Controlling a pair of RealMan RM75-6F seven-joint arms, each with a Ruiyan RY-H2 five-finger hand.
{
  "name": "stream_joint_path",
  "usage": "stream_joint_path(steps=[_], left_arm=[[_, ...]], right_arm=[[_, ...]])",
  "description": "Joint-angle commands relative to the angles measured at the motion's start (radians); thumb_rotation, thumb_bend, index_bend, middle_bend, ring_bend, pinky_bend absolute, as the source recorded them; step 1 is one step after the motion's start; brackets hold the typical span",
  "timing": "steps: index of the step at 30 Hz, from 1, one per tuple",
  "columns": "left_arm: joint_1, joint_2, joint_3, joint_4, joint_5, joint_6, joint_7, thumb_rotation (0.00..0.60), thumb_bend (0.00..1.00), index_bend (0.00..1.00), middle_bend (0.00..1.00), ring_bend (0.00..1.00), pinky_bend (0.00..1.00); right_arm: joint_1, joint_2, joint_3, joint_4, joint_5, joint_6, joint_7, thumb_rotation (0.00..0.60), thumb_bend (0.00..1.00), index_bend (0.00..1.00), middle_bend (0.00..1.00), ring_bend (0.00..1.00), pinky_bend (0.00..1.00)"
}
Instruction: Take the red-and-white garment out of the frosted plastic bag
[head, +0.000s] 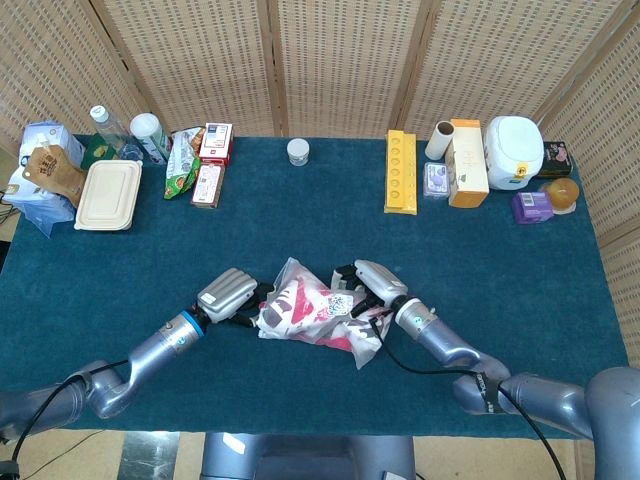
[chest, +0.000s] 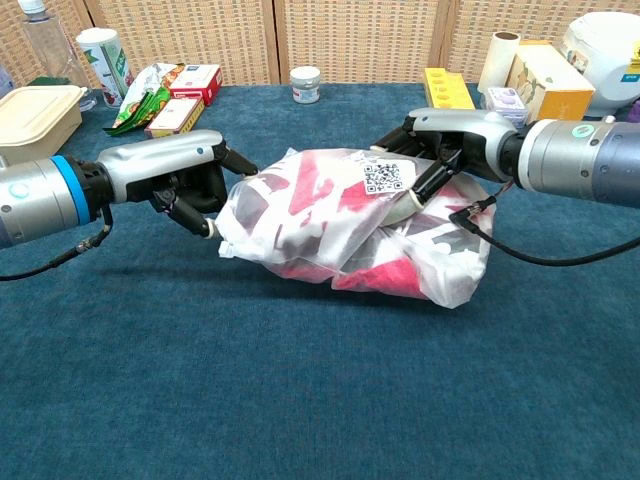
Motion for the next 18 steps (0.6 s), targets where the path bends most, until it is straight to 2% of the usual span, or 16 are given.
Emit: stream_joint_path(steps=[1,4,6,9,11,14,17,18], left_arm=[[-0.013,-0.065,-0.003,0.069,-0.011,-0.024,-0.006,0.6,0.51,0.77,1.0,1.0,1.0],[-0.02,-0.091,-0.008,0.096,-0.013,-0.027,-0.007,0.6,0.51,0.77,1.0,1.0,1.0],[-0.024,-0.101,-0.012,0.106,-0.013,-0.027,-0.006,0.6,0.51,0.76,1.0,1.0,1.0],[-0.031,-0.11,-0.019,0.117,-0.016,-0.026,-0.004,0.6,0.51,0.76,1.0,1.0,1.0],[-0.035,-0.112,-0.025,0.124,-0.019,-0.028,-0.001,0.6,0.51,0.77,1.0,1.0,1.0],[-0.043,-0.113,-0.034,0.129,-0.025,-0.032,0.005,0.6,0.51,0.77,1.0,1.0,1.0],[-0.054,-0.106,-0.039,0.127,-0.027,-0.041,0.009,0.6,0.51,0.77,1.0,1.0,1.0],[-0.067,-0.097,-0.045,0.123,-0.023,-0.049,0.011,0.6,0.51,0.77,1.0,1.0,1.0]], right_arm=[[-0.014,-0.028,-0.005,0.048,0.012,-0.006,-0.046,0.6,0.16,0.81,0.91,1.0,0.99],[-0.019,-0.033,-0.011,0.069,0.004,-0.005,-0.092,0.6,0.16,0.73,0.83,0.99,0.95],[-0.024,-0.031,-0.013,0.073,0.0,0.0,-0.116,0.6,0.16,0.65,0.74,0.92,0.91],[-0.032,-0.02,-0.01,0.068,-0.002,0.002,-0.134,0.6,0.16,0.46,0.57,0.72,0.77],[-0.041,-0.012,-0.005,0.061,-0.002,0.008,-0.128,0.6,0.16,0.32,0.44,0.58,0.63],[-0.055,0.006,0.002,0.052,-0.009,0.014,-0.106,0.6,0.16,0.18,0.3,0.44,0.47],[-0.075,0.028,0.007,0.046,-0.028,0.038,-0.085,0.6,0.16,0.11,0.21,0.34,0.36],[-0.099,0.043,0.019,0.04,-0.031,0.084,-0.064,0.6,0.16,0.1,0.2,0.32,0.33]])
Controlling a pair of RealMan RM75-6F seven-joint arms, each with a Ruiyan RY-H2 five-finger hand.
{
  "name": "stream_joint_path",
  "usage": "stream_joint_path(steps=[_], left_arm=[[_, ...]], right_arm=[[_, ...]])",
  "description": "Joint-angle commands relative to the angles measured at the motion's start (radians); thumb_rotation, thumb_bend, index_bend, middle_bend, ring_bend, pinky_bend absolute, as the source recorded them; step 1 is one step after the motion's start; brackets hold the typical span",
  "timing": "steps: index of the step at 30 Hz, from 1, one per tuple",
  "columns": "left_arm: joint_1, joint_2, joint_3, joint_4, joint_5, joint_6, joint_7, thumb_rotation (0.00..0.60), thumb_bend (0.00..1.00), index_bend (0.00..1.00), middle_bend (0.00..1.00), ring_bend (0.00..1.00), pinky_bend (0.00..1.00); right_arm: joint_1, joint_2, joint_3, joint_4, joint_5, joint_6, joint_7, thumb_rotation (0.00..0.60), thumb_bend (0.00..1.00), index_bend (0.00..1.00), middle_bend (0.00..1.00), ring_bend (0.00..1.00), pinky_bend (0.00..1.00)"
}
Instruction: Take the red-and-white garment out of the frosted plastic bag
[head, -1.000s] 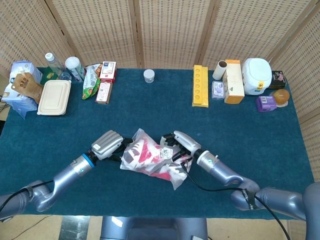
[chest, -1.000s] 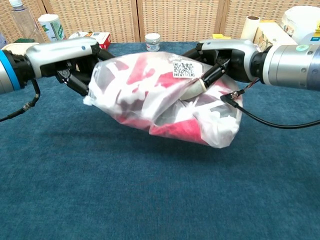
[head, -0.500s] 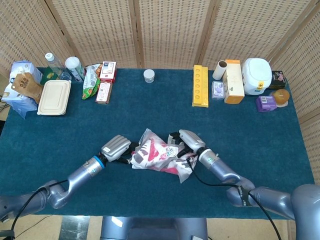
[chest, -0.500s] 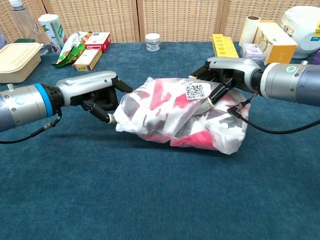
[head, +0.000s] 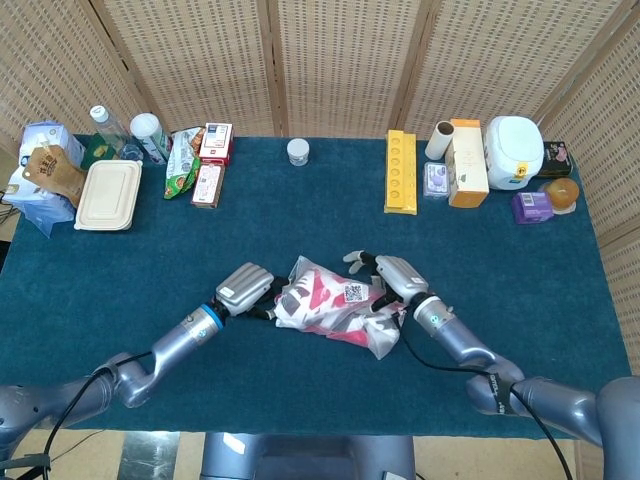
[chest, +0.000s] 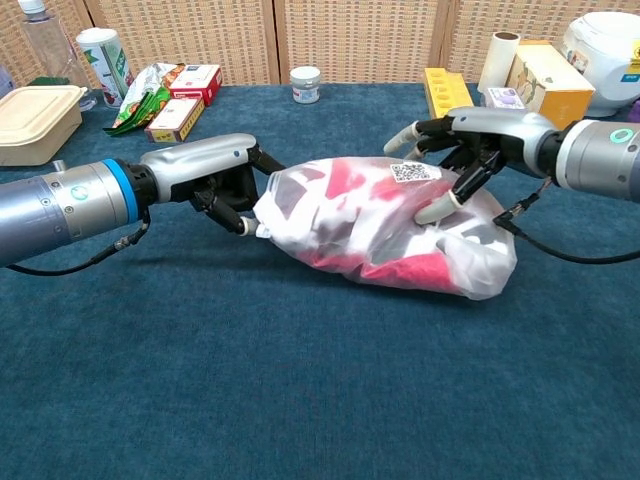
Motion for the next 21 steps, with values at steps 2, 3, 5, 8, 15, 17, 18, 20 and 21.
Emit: stream_joint_path(steps=[2,3,5,8,15,17,18,20,21], left_arm=[[-0.031,0.027,-0.012,-0.018,0.001,-0.029,0.007,0.6,0.51,0.78,1.0,1.0,1.0],[-0.039,0.033,-0.014,-0.019,0.005,-0.033,0.018,0.6,0.51,0.78,1.0,1.0,1.0],[-0.05,0.042,-0.015,-0.023,0.009,-0.039,0.038,0.6,0.51,0.78,1.0,1.0,1.0],[-0.072,0.059,-0.021,-0.031,0.013,-0.053,0.067,0.6,0.51,0.78,1.0,1.0,1.0],[-0.109,0.072,-0.046,-0.054,-0.02,-0.105,0.077,0.6,0.51,0.78,1.0,1.0,1.0],[-0.119,0.08,-0.053,-0.072,-0.037,-0.128,0.07,0.6,0.5,0.78,1.0,1.0,1.0],[-0.123,0.085,-0.056,-0.081,-0.044,-0.139,0.07,0.6,0.5,0.78,1.0,1.0,1.0],[-0.131,0.093,-0.061,-0.094,-0.059,-0.158,0.075,0.6,0.5,0.78,1.0,1.0,1.0],[-0.134,0.097,-0.063,-0.099,-0.067,-0.167,0.077,0.6,0.5,0.78,1.0,1.0,1.0]], right_arm=[[-0.059,0.037,0.011,-0.013,-0.048,0.102,0.056,0.6,0.16,0.09,0.18,0.29,0.29],[-0.069,0.042,0.008,-0.008,-0.063,0.124,0.062,0.6,0.15,0.09,0.18,0.28,0.27],[-0.086,0.05,0.001,0.004,-0.092,0.158,0.069,0.6,0.15,0.09,0.18,0.27,0.25],[-0.114,0.07,-0.014,0.014,-0.139,0.215,0.08,0.6,0.15,0.13,0.2,0.27,0.25],[-0.158,0.069,-0.062,0.087,-0.254,0.335,0.042,0.6,0.15,0.22,0.29,0.32,0.25],[-0.171,0.058,-0.078,0.128,-0.294,0.382,0.032,0.6,0.15,0.27,0.32,0.35,0.27],[-0.175,0.054,-0.084,0.146,-0.309,0.399,0.031,0.6,0.15,0.28,0.33,0.36,0.28],[-0.182,0.051,-0.102,0.184,-0.349,0.436,0.034,0.6,0.15,0.3,0.36,0.4,0.31],[-0.186,0.049,-0.109,0.203,-0.365,0.455,0.034,0.6,0.15,0.31,0.37,0.41,0.32]])
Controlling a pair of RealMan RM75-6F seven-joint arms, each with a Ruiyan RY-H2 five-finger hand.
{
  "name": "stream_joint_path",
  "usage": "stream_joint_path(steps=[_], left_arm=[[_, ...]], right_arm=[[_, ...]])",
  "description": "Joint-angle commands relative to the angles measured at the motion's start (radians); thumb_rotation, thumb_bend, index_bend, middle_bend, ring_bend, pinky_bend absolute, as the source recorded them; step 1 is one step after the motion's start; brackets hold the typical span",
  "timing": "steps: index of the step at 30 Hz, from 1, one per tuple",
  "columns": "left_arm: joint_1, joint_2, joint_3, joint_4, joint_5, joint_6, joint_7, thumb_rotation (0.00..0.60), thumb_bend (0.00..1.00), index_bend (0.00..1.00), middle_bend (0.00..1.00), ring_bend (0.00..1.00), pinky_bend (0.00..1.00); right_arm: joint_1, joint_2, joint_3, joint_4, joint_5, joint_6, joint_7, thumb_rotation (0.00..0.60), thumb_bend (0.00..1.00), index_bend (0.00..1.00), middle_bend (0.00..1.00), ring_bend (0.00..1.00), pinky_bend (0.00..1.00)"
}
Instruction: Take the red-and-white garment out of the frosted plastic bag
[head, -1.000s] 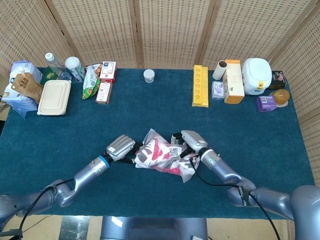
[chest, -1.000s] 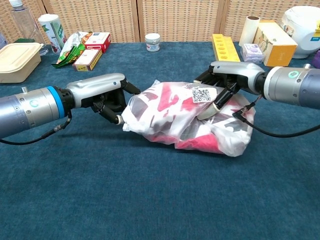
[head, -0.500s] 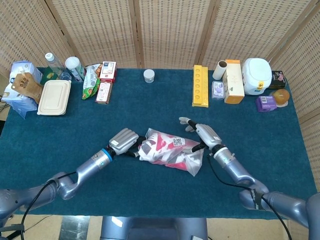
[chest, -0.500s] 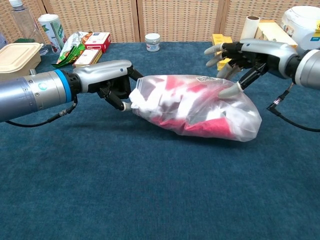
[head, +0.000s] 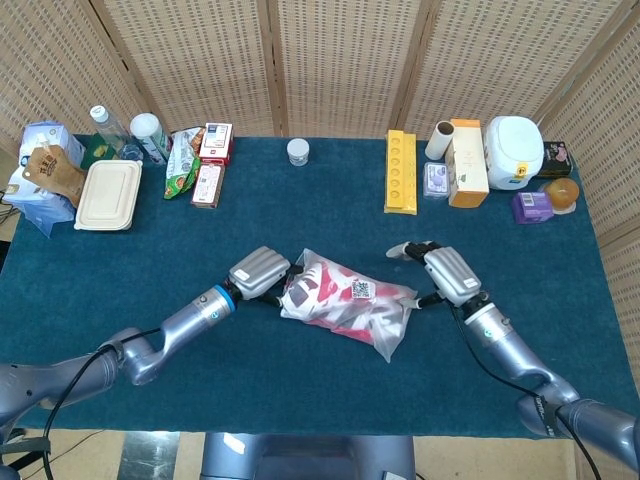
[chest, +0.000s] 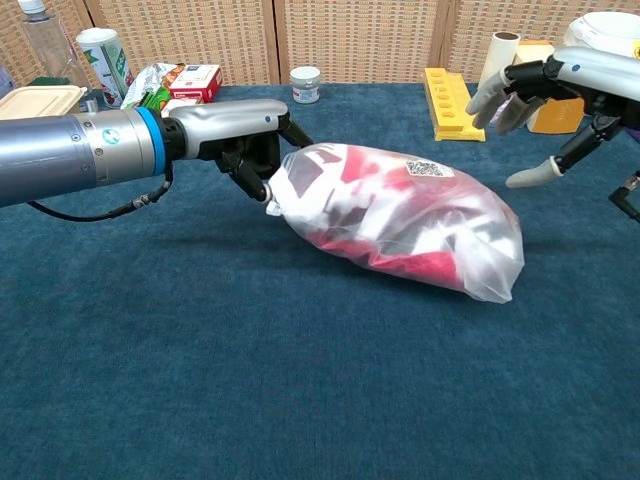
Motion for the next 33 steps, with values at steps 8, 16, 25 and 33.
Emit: stream_joint_path(steps=[8,16,25,33], left_arm=[[-0.025,0.043,-0.022,-0.057,-0.072,-0.078,0.019,0.6,0.5,0.78,1.0,1.0,1.0],[-0.038,0.058,-0.033,-0.087,-0.109,-0.108,0.057,0.6,0.5,0.78,1.0,1.0,1.0],[-0.053,0.072,-0.046,-0.113,-0.145,-0.134,0.1,0.6,0.5,0.78,1.0,1.0,1.0],[-0.062,0.08,-0.055,-0.134,-0.177,-0.147,0.139,0.6,0.5,0.78,1.0,1.0,1.0]], right_arm=[[-0.06,-0.018,-0.091,0.211,-0.162,0.198,0.01,0.6,0.12,0.34,0.45,0.5,0.41],[-0.084,-0.09,-0.15,0.408,-0.273,0.355,0.001,0.6,0.06,0.35,0.58,0.72,0.62],[-0.101,-0.222,-0.166,0.642,-0.331,0.55,-0.024,0.6,0.04,0.36,0.8,0.99,0.99],[-0.097,-0.285,-0.198,0.725,-0.358,0.613,-0.034,0.6,0.04,0.36,0.86,1.0,1.0]])
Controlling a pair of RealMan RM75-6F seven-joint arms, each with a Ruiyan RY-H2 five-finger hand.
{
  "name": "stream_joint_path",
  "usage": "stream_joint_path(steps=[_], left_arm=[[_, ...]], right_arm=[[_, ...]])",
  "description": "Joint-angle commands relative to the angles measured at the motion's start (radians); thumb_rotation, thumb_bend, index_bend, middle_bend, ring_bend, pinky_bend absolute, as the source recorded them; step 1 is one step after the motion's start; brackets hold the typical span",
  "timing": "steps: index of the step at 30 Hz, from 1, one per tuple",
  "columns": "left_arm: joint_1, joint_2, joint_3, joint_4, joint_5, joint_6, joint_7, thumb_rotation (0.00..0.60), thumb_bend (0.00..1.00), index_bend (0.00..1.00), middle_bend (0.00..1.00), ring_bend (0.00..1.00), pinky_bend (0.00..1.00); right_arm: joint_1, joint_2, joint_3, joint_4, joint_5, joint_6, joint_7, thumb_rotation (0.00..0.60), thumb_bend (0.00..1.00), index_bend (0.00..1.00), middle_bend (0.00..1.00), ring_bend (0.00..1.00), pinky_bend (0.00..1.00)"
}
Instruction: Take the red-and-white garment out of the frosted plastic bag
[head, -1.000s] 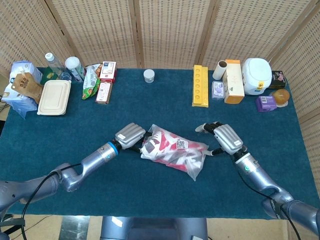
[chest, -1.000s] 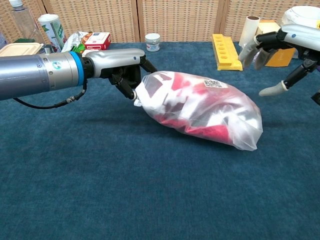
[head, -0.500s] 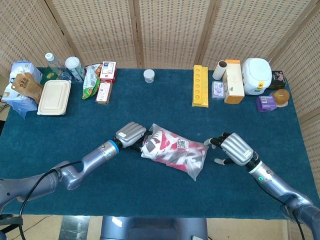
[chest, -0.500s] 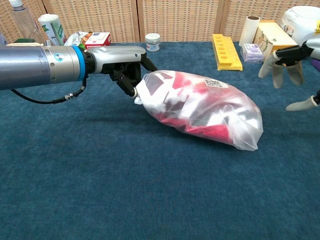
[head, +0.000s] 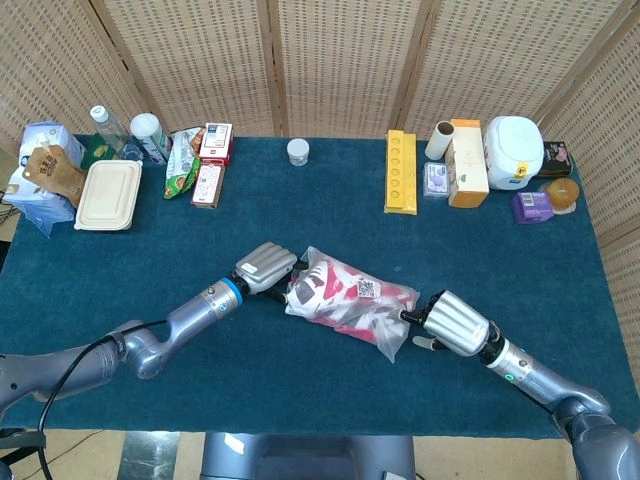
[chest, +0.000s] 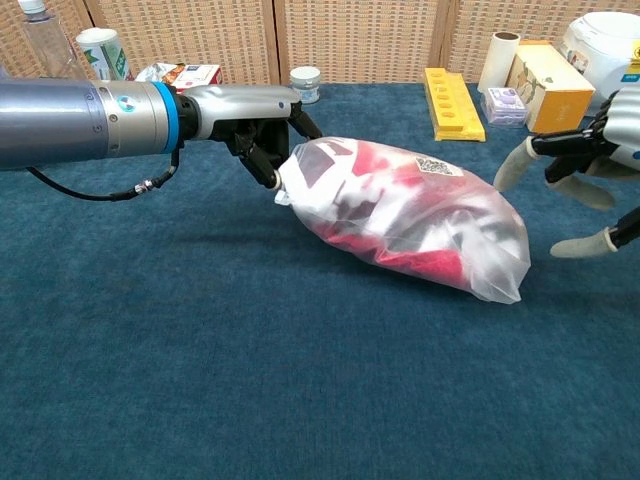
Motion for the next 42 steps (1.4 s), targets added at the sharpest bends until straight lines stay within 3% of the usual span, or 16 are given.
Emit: stream_joint_path(steps=[1,14,23,42], left_arm=[[-0.002,0.003,-0.003,-0.007,-0.009,-0.002,0.011,0.6,0.5,0.78,1.0,1.0,1.0],[-0.006,0.0,-0.006,-0.021,-0.037,-0.009,0.042,0.6,0.5,0.78,1.0,1.0,1.0],[-0.005,-0.002,-0.008,-0.023,-0.052,-0.014,0.047,0.6,0.5,0.78,1.0,1.0,1.0],[-0.004,-0.014,-0.006,-0.018,-0.051,-0.015,0.045,0.6,0.5,0.78,1.0,1.0,1.0]], right_arm=[[0.003,-0.017,-0.015,0.018,-0.012,0.016,-0.01,0.6,0.04,0.36,0.86,1.0,1.0],[0.035,-0.035,-0.074,0.046,-0.047,-0.008,-0.124,0.6,0.14,0.36,0.87,1.0,1.0],[0.051,-0.029,-0.102,0.015,-0.062,-0.024,-0.159,0.6,0.27,0.35,0.86,1.0,1.0],[0.078,-0.025,-0.115,-0.017,-0.056,-0.05,-0.163,0.6,0.51,0.53,0.88,1.0,1.0]])
